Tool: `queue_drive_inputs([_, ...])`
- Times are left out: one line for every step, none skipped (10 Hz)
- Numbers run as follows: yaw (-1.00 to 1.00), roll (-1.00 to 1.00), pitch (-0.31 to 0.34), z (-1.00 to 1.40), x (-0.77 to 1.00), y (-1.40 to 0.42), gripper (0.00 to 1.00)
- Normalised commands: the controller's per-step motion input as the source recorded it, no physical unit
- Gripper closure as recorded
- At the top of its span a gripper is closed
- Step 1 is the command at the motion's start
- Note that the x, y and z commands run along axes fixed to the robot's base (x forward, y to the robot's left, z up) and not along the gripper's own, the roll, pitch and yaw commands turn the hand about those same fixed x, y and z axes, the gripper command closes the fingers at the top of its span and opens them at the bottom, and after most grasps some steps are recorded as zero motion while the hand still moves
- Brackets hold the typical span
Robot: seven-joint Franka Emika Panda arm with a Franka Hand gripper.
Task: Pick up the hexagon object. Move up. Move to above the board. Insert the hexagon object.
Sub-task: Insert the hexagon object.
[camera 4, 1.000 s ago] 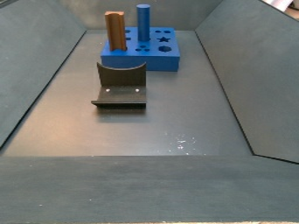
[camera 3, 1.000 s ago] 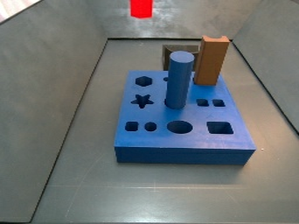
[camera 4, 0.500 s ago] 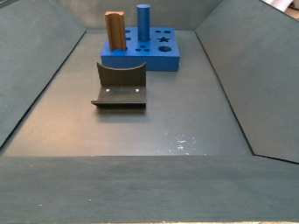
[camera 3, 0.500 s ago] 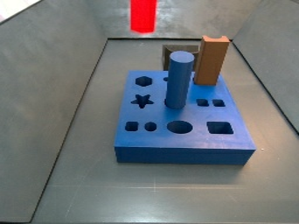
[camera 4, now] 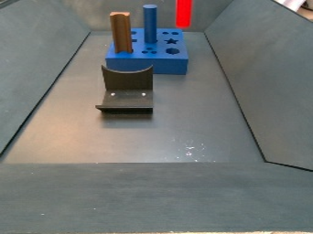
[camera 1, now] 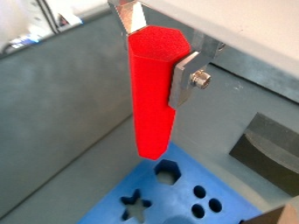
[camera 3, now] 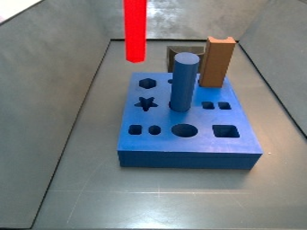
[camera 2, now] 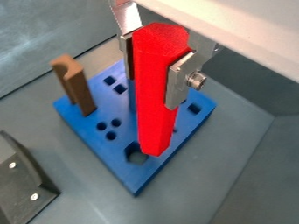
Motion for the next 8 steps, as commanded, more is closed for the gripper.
queue_drive_inputs([-0.19,-0.07,-0.081,-0.86,0.19,0.53,1.00])
queue_drive_inputs([-0.04,-0.10,-0.103,-0.79,0.30,0.24,1.00])
queue_drive_inputs([0.00,-0.05,-0.111,-0.57,0.21,0.00,1.00])
queue_drive_inputs([0.19,0.00,-0.103,-0.41,0.00,-0.23,1.00])
queue_drive_inputs([0.23,0.04,-0.107,-0.36,0.00,-0.25,1.00])
queue_drive_inputs([0.22,0.05,-0.079,-0.30,0.00,-0.18,1.00])
queue_drive_inputs([0.19,0.05,-0.019,-0.18,0.00,-0.20,1.00])
queue_drive_inputs([0.16,0.05,0.000,-0.13,0.08,-0.07,1.00])
